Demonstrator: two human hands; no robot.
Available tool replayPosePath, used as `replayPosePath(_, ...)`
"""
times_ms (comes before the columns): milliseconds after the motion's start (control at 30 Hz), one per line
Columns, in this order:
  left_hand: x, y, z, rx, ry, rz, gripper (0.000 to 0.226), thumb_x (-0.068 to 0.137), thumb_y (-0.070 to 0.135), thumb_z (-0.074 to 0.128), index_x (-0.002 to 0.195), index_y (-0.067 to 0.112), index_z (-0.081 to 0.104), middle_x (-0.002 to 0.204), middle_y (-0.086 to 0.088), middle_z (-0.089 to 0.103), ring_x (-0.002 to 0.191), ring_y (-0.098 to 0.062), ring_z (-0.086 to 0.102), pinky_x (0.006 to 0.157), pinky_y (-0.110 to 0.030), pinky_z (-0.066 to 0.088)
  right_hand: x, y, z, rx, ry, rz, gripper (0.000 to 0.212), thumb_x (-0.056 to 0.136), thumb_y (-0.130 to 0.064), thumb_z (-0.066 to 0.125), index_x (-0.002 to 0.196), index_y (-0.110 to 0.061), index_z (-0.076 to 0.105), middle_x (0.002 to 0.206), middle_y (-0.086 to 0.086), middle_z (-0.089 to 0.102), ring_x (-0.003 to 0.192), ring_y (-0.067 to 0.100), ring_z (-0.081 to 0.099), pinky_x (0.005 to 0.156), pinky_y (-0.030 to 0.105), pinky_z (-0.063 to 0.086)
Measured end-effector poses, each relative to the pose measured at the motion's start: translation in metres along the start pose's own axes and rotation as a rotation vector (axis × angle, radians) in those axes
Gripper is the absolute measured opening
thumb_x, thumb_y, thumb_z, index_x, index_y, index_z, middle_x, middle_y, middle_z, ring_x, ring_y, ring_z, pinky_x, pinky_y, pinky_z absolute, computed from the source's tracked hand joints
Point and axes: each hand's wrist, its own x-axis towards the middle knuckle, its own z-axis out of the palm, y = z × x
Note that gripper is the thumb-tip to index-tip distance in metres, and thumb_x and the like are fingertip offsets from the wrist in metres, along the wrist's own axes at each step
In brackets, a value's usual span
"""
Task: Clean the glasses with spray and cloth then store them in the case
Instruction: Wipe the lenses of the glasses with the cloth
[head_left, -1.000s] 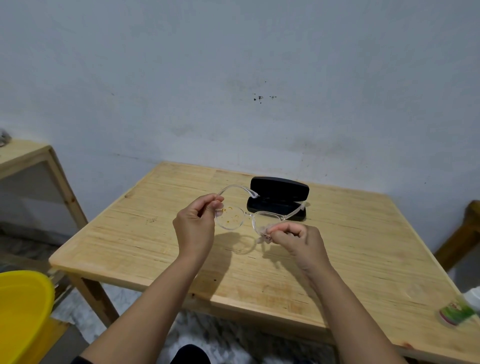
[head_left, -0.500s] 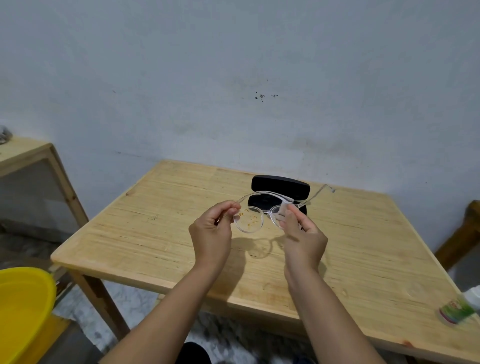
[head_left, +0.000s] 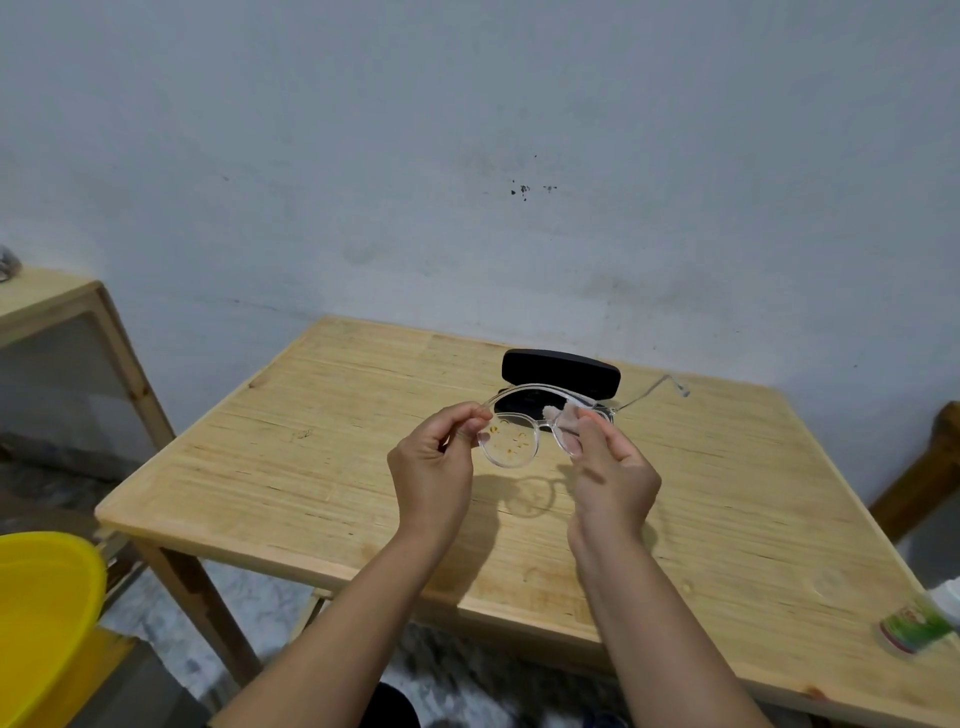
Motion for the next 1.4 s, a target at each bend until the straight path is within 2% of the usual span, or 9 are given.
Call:
replayPosePath(100,0.001,-0.001,-0.002,0.024,-0.022,0.042,0.030,0.082,0.003,0.065,0.078,0.032,0.069,0.073,0.023,0.071,0.065,-0.007,0.066,0.068,-0.019,0.054,0.003,-0.001,0.000,0.005,-0.016,0.036,0.012,0.078,-0.004,0.068,0.089,0.001,0.073,0.073,0.001,0.071,0.071,0.010,0.068,0.063,0.010,0.051)
replayPosePath(267,0.001,-0.002,-0.001,0.040,-0.021,0.056,0.028,0.081,0.002,0.066,0.080,0.029,0.070,0.074,0.023,0.071,0.064,-0.006,0.065,0.067,-0.015,0.052,0.005,-0.001,-0.003,-0.082,-0.086,0.033,0.013,0.078,-0.007,0.071,0.089,-0.003,0.073,0.076,0.002,0.070,0.066,0.008,0.064,0.058,0.010,0.049)
replayPosePath(400,0.002,-0.003,0.000,0.043,-0.019,0.054,0.023,0.081,0.002,0.066,0.083,0.024,0.071,0.074,0.024,0.071,0.066,-0.006,0.066,0.067,-0.014,0.052,0.009,-0.008,-0.006,-0.177,-0.133,0.040,0.003,0.076,-0.012,0.073,0.074,-0.009,0.073,0.065,0.001,0.067,0.061,0.013,0.062,0.061,0.017,0.048)
replayPosePath(567,0.008,-0.001,-0.003,0.062,0.017,0.036,0.026,0.082,0.006,0.066,0.079,0.031,0.070,0.071,0.025,0.070,0.068,-0.002,0.066,0.068,-0.015,0.052,0.010,-0.010,-0.011,-0.290,-0.262,-0.035,0.022,0.072,-0.002,0.067,0.051,-0.009,0.065,0.052,0.001,0.057,0.063,0.019,0.054,0.065,0.029,0.045)
replayPosePath(833,0.020,-0.003,-0.012,0.082,0.058,-0.038,0.030,0.084,0.005,0.063,0.078,0.034,0.069,0.069,0.024,0.070,0.072,0.000,0.068,0.075,-0.023,0.055,0.011,-0.008,-0.020,-0.449,-0.527,-0.098,0.017,0.072,0.006,0.058,0.058,0.014,0.058,0.051,0.000,0.064,0.056,0.006,0.062,0.061,0.019,0.048)
replayPosePath(900,0.021,-0.004,-0.014,0.088,0.066,-0.045,0.028,0.085,0.006,0.062,0.080,0.032,0.070,0.070,0.019,0.071,0.073,0.000,0.068,0.075,-0.023,0.054,0.011,-0.007,-0.022,-0.450,-0.518,-0.120,0.017,0.073,0.005,0.058,0.060,0.015,0.057,0.054,0.003,0.066,0.059,0.008,0.063,0.061,0.020,0.048)
replayPosePath(1033,0.022,-0.005,-0.019,0.103,0.080,-0.050,0.025,0.084,0.005,0.063,0.081,0.029,0.069,0.077,0.007,0.071,0.069,0.003,0.067,0.071,-0.014,0.053,0.016,-0.001,-0.025,-0.416,-0.398,-0.081,0.014,0.075,-0.005,0.064,0.062,-0.006,0.070,0.073,0.010,0.072,0.071,0.016,0.064,0.072,0.034,0.052)
replayPosePath(1133,0.021,-0.007,-0.021,0.102,0.089,-0.091,0.017,0.083,0.006,0.064,0.086,0.020,0.072,0.077,0.008,0.071,0.071,0.002,0.067,0.073,-0.017,0.055,0.013,0.004,-0.025,-0.335,-0.244,-0.012,0.009,0.082,-0.015,0.067,0.080,-0.018,0.076,0.080,0.001,0.075,0.071,0.006,0.067,0.073,0.025,0.054)
replayPosePath(1400,0.012,-0.007,-0.014,0.075,0.125,-0.157,0.013,0.081,0.006,0.067,0.086,0.017,0.073,0.076,0.015,0.069,0.064,0.008,0.063,0.064,-0.004,0.047,-0.011,0.004,-0.011,0.159,-0.201,0.366,0.010,0.090,-0.003,0.055,0.091,-0.002,0.065,0.087,0.010,0.074,0.080,0.015,0.072,0.079,0.028,0.058)
